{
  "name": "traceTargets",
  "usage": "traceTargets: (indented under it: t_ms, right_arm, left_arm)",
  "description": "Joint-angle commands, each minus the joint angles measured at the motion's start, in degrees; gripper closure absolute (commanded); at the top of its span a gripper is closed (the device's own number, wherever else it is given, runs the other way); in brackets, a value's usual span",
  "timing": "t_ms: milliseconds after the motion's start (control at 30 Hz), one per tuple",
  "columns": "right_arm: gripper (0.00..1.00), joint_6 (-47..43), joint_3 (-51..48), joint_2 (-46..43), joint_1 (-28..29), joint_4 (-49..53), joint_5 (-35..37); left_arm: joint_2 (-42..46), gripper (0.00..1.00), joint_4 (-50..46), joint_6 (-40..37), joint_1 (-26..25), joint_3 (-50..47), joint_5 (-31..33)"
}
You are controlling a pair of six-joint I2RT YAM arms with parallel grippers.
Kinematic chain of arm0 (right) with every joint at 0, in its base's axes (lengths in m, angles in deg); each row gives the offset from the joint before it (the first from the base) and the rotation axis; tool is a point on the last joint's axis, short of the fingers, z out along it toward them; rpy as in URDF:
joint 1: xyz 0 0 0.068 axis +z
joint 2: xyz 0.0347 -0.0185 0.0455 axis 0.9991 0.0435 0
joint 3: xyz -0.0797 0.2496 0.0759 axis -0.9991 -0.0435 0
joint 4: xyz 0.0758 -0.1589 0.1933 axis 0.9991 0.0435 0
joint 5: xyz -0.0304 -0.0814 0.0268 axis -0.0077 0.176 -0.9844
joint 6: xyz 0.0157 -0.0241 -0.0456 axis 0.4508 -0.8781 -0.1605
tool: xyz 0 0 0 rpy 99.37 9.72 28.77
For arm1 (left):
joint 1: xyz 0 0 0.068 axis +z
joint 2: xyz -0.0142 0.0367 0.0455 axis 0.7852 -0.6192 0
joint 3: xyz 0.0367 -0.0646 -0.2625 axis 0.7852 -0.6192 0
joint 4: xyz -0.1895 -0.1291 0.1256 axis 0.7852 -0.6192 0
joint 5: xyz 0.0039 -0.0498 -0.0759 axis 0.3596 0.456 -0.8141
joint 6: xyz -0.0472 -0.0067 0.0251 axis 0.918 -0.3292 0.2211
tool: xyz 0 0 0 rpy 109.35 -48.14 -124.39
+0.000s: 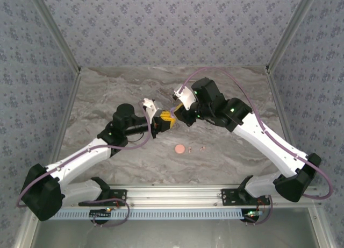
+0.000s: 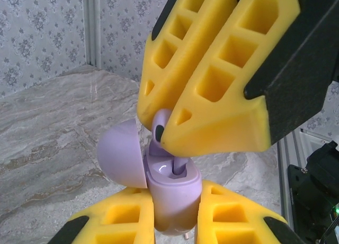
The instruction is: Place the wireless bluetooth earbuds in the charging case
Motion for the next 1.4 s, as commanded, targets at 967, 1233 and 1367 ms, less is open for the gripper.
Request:
traceTargets:
  t_ms: [967, 1233, 1367]
  right_arm:
    - [0.25, 11.99, -2.88, -9.75, -13.44, -4.96, -11.79]
    - [0.06, 14.51, 0.18, -9.82, -15.51, -4.77, -13.26]
    - [0.00, 14.66, 2.42, -9.67, -15.62, -5.48, -14.78]
  left_arm:
    - [-0.32, 1.00, 13.29, 1.07, -0.24, 1.73, 0.44]
    - [-2.39, 1.00, 17.90, -7.33, -0.25, 5.53, -1.71]
    - [-3.09, 1.00, 17.09, -10.13, -0.23, 8.29, -2.28]
